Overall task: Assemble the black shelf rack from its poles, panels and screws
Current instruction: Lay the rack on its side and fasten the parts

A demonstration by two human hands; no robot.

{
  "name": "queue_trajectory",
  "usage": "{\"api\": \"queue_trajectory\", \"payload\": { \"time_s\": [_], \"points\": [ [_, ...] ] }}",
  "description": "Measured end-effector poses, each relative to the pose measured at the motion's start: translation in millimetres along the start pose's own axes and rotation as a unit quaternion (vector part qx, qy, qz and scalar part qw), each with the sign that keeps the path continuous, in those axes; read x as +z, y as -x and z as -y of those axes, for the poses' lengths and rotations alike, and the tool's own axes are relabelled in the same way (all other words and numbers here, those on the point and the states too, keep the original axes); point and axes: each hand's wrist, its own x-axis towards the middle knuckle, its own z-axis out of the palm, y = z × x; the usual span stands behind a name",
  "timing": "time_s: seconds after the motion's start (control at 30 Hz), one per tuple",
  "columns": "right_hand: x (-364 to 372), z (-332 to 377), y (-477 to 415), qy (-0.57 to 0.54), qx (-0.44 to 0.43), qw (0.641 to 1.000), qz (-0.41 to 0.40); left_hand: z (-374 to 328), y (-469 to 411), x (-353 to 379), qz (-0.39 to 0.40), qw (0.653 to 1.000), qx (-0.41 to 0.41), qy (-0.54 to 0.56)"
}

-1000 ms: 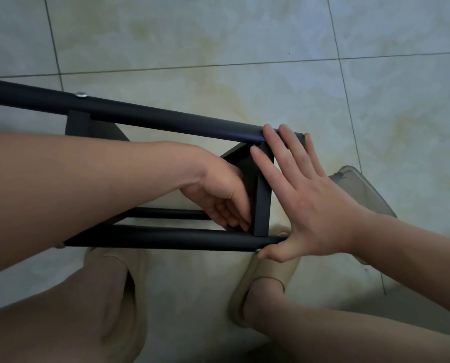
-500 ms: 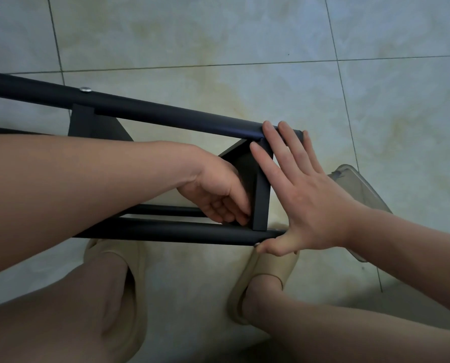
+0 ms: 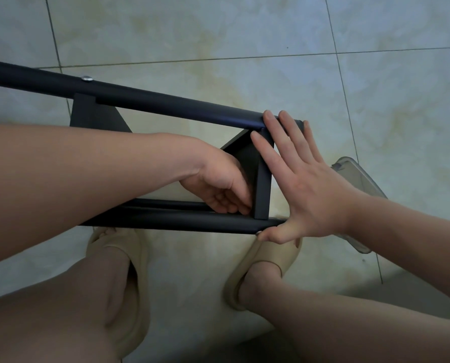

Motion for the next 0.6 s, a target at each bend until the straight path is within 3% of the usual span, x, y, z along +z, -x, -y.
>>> {"api": "queue_trajectory", "payload": {
  "time_s": [0.2,0.6],
  "points": [
    [1.2,-1.6,-1.3,-0.005,0.0,1.0,-0.001,0.8,1.2,-0.6,0.017,0.999,0.003,0.047],
    [2.6,-2.0,-5.0,-0.017,-0.007,1.0,-0.008,-6.9,2.2,-7.9,0.01,0.998,-0.018,-0.053]
  ]
}}
